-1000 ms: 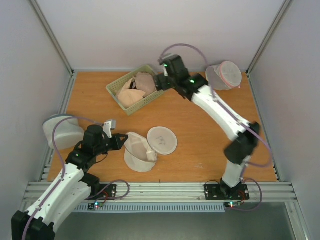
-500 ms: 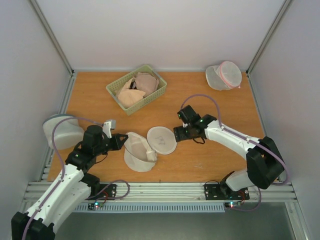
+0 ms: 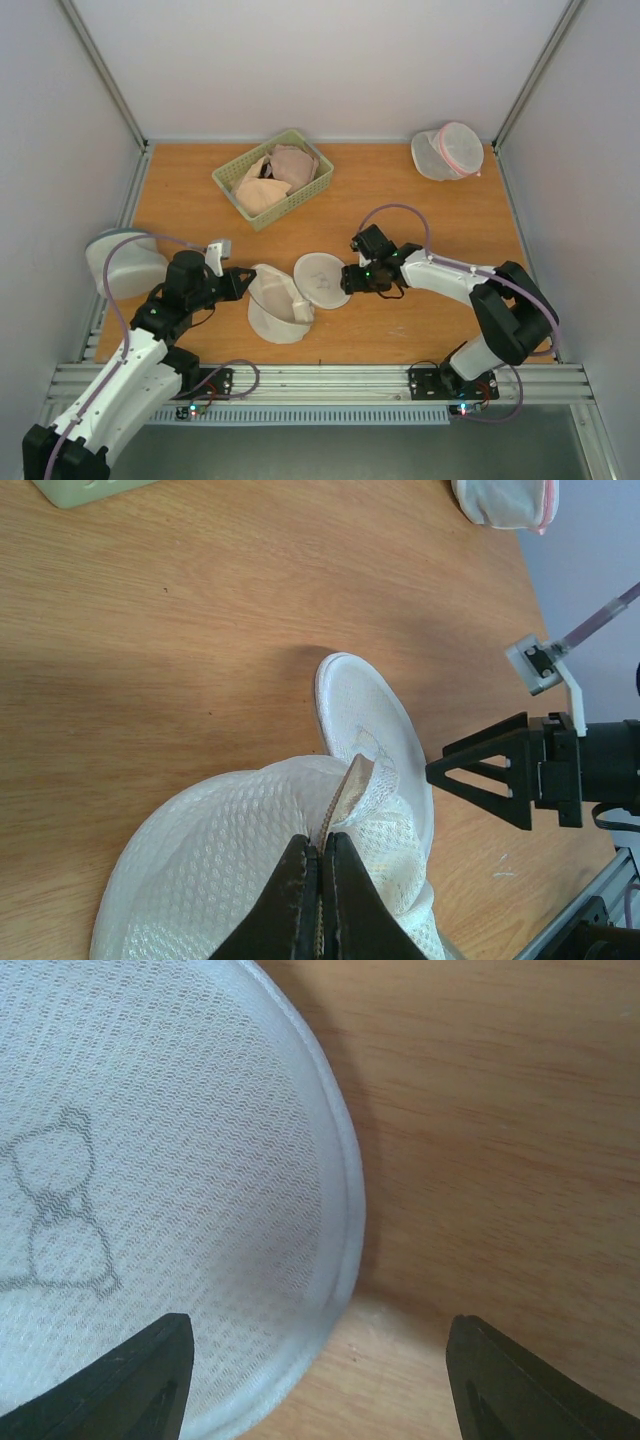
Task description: Unzip the laundry bag and remove the bra
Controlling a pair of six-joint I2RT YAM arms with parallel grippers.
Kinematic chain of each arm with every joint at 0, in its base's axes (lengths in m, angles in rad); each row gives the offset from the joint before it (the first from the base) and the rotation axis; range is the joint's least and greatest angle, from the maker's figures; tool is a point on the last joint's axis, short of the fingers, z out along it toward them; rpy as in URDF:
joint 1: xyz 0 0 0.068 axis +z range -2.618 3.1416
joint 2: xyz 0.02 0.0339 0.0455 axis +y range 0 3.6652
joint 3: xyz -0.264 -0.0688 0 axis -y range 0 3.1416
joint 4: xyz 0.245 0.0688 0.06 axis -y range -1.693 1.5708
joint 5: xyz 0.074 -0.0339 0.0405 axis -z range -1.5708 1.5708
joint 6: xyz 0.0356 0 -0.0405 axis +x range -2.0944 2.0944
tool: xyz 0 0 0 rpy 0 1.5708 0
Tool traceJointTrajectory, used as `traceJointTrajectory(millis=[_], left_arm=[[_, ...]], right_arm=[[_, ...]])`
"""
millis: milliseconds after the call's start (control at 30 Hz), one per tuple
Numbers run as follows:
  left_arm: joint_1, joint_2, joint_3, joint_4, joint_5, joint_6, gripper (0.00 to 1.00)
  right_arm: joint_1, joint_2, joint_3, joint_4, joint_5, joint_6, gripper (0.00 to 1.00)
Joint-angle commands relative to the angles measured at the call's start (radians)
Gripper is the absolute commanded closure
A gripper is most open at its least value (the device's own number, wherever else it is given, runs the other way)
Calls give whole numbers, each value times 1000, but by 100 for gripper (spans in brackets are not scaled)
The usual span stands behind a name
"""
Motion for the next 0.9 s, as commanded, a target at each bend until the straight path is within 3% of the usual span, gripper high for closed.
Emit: traceJointTrajectory(millis=[0, 400, 533, 633, 867], left_arm=[[6, -13, -10, 43, 0, -14, 99], [6, -11, -9, 39, 0, -12, 99], [5, -11, -9, 39, 0, -12, 99], [6, -13, -10, 40, 1, -12, 99], [6, -11, -10, 42, 5, -13, 99]], right_arm=[[6, 34, -19, 95, -55, 13, 31], [0, 87, -30, 163, -73, 12, 60], [-1, 92, -33, 171, -68, 10, 76], [-1, 91, -33, 176, -60, 6, 98], [-3, 31, 2, 148, -8, -36, 99]])
